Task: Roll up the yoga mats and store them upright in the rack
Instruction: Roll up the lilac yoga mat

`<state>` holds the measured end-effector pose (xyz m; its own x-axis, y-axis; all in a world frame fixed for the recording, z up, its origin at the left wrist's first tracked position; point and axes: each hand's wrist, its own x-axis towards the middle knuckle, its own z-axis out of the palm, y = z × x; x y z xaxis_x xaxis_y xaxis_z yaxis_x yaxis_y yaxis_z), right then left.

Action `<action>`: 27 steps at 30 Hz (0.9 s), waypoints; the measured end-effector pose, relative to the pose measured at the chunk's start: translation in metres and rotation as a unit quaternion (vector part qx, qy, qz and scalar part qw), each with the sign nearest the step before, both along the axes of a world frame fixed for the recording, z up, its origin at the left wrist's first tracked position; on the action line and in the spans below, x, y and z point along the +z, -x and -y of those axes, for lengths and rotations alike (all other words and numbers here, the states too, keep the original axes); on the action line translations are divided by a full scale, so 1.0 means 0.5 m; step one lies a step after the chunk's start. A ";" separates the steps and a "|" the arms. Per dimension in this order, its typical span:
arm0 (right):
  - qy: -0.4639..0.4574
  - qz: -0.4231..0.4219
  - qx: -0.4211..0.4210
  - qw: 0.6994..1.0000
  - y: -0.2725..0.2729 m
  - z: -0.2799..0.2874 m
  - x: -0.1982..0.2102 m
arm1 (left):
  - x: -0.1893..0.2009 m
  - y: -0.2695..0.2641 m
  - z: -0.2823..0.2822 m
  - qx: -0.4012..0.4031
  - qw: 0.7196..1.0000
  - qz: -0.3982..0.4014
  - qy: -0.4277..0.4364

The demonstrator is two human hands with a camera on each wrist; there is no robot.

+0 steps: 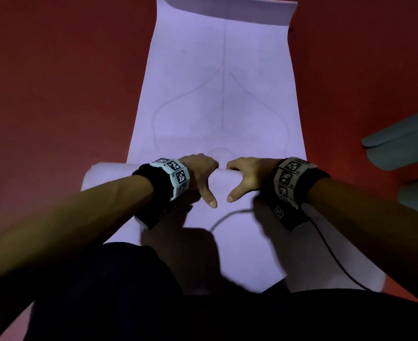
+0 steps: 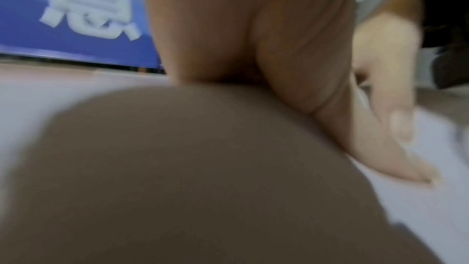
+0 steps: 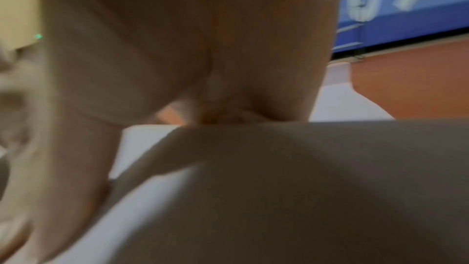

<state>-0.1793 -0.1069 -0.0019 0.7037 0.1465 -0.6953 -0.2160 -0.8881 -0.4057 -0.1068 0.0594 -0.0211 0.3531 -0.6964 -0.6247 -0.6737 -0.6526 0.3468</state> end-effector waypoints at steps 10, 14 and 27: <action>0.045 0.024 0.043 0.998 0.017 -0.014 -0.009 | 0.003 -0.036 -0.031 0.160 0.937 -0.311 -0.017; 0.030 -0.005 0.043 0.999 0.007 -0.016 -0.001 | -0.014 -0.025 -0.015 0.074 0.977 -0.196 -0.028; 0.043 0.016 0.076 0.996 0.002 -0.017 0.004 | 0.011 -0.042 -0.029 0.125 0.956 -0.258 -0.052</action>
